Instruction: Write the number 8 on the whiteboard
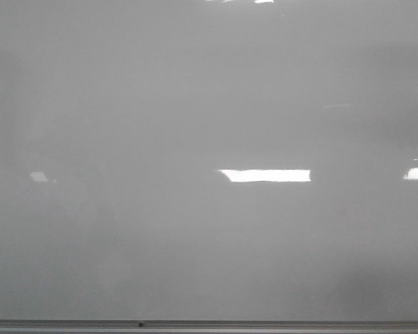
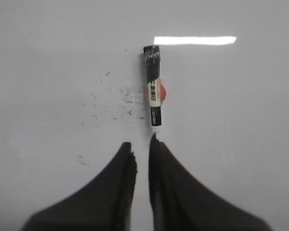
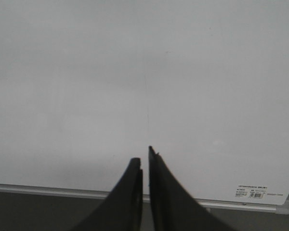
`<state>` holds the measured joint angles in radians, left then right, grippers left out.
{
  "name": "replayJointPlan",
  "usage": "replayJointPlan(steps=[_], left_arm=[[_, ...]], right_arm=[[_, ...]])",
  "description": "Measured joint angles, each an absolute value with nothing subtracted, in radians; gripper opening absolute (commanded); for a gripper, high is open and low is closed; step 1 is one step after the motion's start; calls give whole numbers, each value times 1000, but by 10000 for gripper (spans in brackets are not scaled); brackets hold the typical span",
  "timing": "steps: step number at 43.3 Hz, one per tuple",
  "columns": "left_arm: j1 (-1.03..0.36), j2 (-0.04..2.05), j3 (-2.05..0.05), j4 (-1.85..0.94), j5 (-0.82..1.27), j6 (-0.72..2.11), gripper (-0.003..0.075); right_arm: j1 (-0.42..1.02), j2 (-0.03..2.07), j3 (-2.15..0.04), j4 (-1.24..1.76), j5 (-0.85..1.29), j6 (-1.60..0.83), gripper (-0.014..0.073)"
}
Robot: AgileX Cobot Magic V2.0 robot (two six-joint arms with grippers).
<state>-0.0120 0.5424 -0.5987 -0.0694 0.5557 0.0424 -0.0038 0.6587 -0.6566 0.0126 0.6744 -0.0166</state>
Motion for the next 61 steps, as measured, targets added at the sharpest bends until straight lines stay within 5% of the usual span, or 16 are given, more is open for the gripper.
replayJointPlan(steps=[4, 7, 27, 53, 61], left_arm=[[-12, 573, -599, -65, 571, 44, 498], [-12, 606, -599, -63, 575, 44, 549], [-34, 946, -698, -132, 568, 70, 542], [-76, 1355, -807, -139, 306, 72, 540], [-76, 1426, -808, -139, 229, 72, 475]], right_arm=[[-4, 661, -657, 13, 674, -21, 520], [-4, 661, -657, 13, 677, -23, 591], [-4, 661, -657, 13, 679, -25, 594], [-4, 661, -657, 13, 681, -25, 594], [-4, 661, -657, 13, 683, -25, 594]])
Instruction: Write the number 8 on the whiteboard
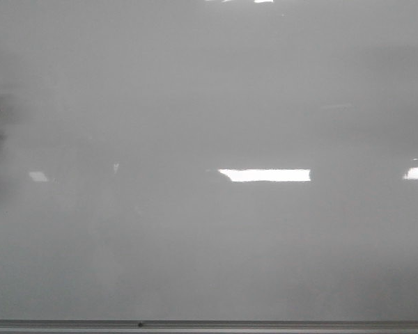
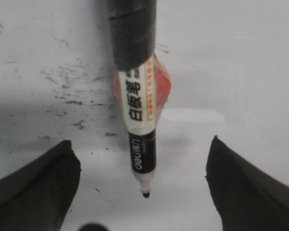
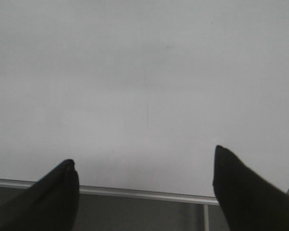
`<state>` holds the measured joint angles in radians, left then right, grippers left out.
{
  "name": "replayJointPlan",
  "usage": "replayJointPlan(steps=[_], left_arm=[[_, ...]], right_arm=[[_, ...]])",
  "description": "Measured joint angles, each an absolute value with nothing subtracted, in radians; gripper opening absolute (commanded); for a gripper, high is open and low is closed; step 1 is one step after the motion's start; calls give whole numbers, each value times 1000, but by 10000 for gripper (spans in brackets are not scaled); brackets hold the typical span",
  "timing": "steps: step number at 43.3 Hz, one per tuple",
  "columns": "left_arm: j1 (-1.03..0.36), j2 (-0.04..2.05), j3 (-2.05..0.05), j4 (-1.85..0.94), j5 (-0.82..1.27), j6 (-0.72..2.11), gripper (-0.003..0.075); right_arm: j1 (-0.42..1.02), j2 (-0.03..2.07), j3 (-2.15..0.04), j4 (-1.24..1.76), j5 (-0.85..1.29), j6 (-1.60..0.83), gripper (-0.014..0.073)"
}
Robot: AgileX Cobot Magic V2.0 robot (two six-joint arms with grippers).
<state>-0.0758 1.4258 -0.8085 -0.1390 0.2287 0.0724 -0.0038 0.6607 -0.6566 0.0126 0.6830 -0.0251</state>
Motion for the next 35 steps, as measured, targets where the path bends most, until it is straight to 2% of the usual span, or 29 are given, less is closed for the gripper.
replayJointPlan(steps=[15, 35], left_arm=[[-76, 1491, -808, -139, 138, 72, 342], [-76, 1491, -808, -139, 136, 72, 113]], right_arm=[[-4, 661, -657, 13, 685, -25, 594], [-4, 661, -657, 13, 685, -25, 594]])
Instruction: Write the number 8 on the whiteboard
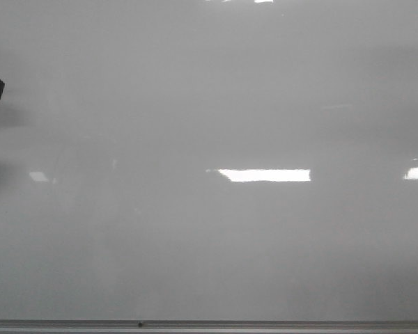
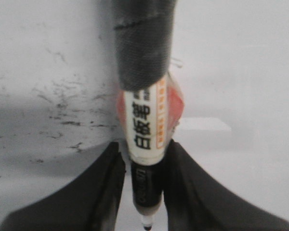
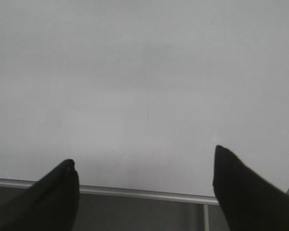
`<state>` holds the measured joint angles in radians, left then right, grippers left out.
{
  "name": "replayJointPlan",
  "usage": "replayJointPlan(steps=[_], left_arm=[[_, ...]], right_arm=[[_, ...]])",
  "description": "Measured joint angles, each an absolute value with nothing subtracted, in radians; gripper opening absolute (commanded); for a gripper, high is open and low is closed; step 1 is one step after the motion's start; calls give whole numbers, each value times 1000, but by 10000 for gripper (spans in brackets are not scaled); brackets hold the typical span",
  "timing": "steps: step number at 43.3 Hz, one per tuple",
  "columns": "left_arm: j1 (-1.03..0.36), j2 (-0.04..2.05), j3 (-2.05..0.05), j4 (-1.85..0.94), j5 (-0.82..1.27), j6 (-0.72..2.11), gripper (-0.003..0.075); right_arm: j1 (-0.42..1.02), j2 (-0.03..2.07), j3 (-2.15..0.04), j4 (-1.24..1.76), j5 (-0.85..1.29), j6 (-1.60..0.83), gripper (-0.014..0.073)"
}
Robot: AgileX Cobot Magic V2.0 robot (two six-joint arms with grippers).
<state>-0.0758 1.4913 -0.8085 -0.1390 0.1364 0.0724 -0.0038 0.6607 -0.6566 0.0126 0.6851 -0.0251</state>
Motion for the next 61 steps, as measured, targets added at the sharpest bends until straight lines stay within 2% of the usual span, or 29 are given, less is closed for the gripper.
replayJointPlan(steps=[16, 24, 34, 48, 61], left_arm=[[-76, 1430, -832, -137, 241, 74, -15], [-76, 1325, -893, -108, 384, 78, -20], [-107, 1263, -1049, -96, 685, 243, -21], [-304, 1282, -1143, -156, 935, 564, -20], [-566, 1353, -1145, -181, 960, 758, -21]], right_arm=[[-4, 661, -659, 13, 664, -25, 594], [-4, 661, -676, 15, 662, -25, 594], [-4, 698, -775, 17, 720, -26, 594], [-4, 895, -903, 75, 856, -84, 594], [67, 1062, -990, 387, 967, -548, 594]])
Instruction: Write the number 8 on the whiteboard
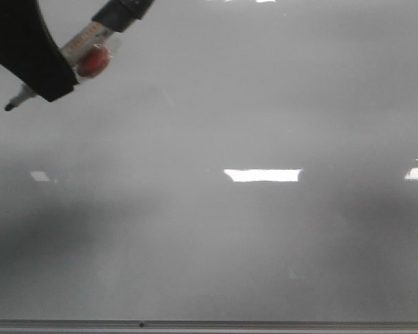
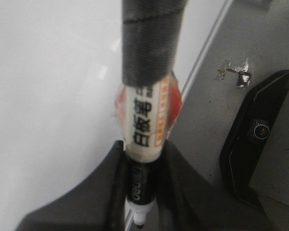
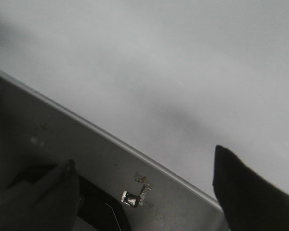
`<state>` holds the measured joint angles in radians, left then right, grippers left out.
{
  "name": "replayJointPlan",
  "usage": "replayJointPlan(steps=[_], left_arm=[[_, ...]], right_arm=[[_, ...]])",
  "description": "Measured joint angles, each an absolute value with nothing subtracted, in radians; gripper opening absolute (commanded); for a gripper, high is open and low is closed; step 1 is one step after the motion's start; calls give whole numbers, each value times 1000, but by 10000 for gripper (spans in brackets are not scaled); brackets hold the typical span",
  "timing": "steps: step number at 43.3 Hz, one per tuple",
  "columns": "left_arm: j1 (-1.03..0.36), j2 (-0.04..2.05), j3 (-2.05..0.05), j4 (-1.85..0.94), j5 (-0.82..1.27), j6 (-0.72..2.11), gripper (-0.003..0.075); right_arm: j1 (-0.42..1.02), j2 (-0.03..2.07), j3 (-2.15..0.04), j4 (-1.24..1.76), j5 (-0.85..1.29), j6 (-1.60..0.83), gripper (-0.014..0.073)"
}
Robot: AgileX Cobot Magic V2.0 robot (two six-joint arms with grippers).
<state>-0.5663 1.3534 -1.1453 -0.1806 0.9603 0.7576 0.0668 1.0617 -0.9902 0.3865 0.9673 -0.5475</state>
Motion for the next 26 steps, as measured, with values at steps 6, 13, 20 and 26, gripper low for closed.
replayJointPlan(steps=[6, 13, 20, 26], left_arm=[[-675, 1364, -1145, -184, 959, 792, -20], [-764, 1366, -1145, -184, 959, 798, -20], [-827, 1366, -1145, -184, 959, 798, -20], [-860, 1366, -1145, -184, 959, 798, -21]], right_arm=[[184, 1100, -996, 484, 983, -792, 594], [375, 1126, -1025, 516, 994, -903, 594], [535, 1168, -1078, 526, 1001, -922, 594], [613, 1213, -1097, 530, 990, -924, 586]])
